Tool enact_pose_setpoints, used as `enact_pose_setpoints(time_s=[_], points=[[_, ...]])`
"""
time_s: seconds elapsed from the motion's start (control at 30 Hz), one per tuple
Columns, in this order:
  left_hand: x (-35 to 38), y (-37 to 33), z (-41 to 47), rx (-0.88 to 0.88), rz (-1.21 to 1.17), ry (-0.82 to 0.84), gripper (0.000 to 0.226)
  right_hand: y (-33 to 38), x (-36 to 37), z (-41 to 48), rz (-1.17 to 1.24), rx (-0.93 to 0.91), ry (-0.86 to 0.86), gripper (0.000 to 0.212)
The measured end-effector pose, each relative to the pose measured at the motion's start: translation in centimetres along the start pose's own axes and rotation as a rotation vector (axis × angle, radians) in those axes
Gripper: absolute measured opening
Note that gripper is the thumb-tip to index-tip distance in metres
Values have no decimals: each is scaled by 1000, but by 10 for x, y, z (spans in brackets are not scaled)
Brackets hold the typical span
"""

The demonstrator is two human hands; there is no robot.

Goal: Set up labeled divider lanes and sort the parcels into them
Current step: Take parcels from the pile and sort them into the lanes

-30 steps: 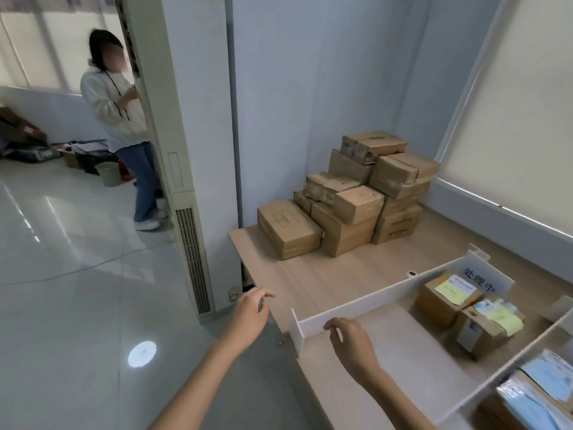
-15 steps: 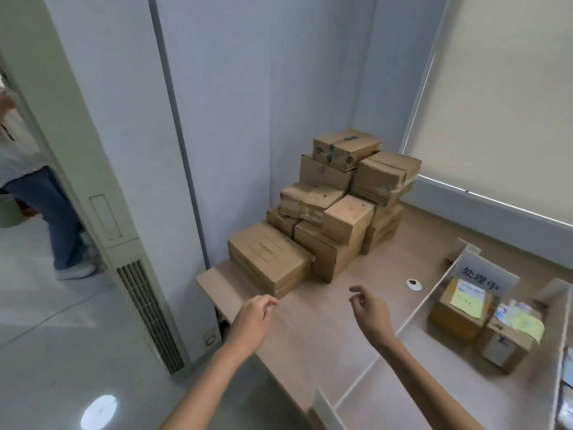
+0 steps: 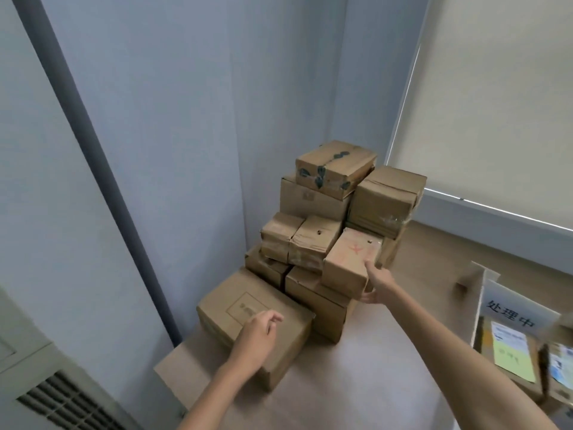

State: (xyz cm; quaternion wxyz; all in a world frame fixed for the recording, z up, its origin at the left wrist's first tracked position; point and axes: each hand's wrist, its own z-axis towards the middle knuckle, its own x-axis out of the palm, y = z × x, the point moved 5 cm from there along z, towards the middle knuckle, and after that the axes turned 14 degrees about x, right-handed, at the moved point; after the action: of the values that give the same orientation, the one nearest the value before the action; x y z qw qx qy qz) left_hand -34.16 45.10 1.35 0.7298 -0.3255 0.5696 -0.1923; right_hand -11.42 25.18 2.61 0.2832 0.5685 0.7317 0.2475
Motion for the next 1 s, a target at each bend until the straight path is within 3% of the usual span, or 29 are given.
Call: enact_pose_setpoints(time_s=[0.17,0.47,0.57,0.73,0.9,1.0], points=[[0,33,28,-9,-17,79,26,1,27,24,177,124,65,52],[-21,49,74,55,-147,156,25,-7,23,-3,478,136,7,40],[-29,37,89,70,-295,180,25,-18,26,-35,585,89,68,31],[-36,8,113,73,-560,184,17,-34,34,-84,469,-62,128,35],[-34,-27,103,-144,-1172,454,64,-40,44,-132,303,-186,204,36],[-37,-39,92,-160,-1309,550,91,-47,44,-146,50,-243,61,35]])
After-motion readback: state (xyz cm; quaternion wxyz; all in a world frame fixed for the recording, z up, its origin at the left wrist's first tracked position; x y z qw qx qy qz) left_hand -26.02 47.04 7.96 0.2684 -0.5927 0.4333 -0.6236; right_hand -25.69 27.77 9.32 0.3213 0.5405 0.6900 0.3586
